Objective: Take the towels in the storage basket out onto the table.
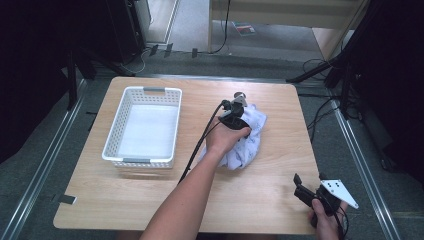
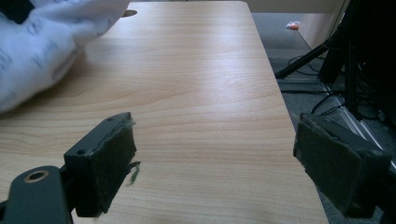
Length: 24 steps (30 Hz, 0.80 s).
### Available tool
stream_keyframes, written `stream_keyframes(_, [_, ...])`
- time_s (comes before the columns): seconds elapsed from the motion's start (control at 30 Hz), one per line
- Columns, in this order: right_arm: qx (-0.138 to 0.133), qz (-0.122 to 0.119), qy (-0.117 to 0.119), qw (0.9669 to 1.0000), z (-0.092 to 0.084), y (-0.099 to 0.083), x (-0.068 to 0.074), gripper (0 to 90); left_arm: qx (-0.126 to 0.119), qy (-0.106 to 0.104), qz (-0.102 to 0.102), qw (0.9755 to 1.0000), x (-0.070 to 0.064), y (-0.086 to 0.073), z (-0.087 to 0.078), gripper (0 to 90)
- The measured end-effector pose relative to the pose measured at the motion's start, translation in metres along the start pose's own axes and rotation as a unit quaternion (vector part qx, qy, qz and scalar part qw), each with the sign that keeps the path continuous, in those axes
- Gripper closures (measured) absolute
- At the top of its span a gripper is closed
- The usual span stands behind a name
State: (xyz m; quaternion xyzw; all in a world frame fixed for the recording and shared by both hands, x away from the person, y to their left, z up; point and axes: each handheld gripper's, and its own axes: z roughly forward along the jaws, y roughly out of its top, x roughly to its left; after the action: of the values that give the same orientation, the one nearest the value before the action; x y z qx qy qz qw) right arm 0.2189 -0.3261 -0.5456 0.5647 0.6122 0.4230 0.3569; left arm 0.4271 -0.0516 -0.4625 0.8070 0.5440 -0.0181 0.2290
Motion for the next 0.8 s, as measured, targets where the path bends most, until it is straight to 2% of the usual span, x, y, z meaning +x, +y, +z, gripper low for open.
stream_keyframes(0.03, [0.000,0.000,0.000,1.0000,0.000,0.000,0.000,13.2,-0.003,-0.011,-0.002,0.9999,0.000,0.000,-0.002,37.5])
stream_keyframes(0.13, [0.000,-0.001,0.000,1.0000,0.000,0.000,0.000,13.2,-0.010,-0.025,-0.015,0.9995,0.002,0.002,-0.009,17.5])
stream_keyframes(0.27, [0.000,-0.001,-0.001,1.0000,0.000,0.000,0.000,13.2,-0.009,-0.013,-0.012,0.9998,0.005,0.003,-0.022,0.6])
stream_keyframes(0.43, [0.001,-0.001,-0.001,1.0000,0.000,0.000,0.000,13.2,-0.004,0.009,-0.002,1.0000,0.013,0.000,-0.037,0.0])
stream_keyframes(0.5, [0.001,-0.002,-0.001,1.0000,0.000,0.000,0.000,13.2,-0.006,0.033,0.001,0.9994,0.017,-0.002,-0.043,0.0])
stream_keyframes(0.8, [0.001,-0.003,-0.002,1.0000,0.000,0.000,0.001,13.3,-0.025,0.044,-0.018,0.9986,0.052,-0.012,-0.076,0.0])
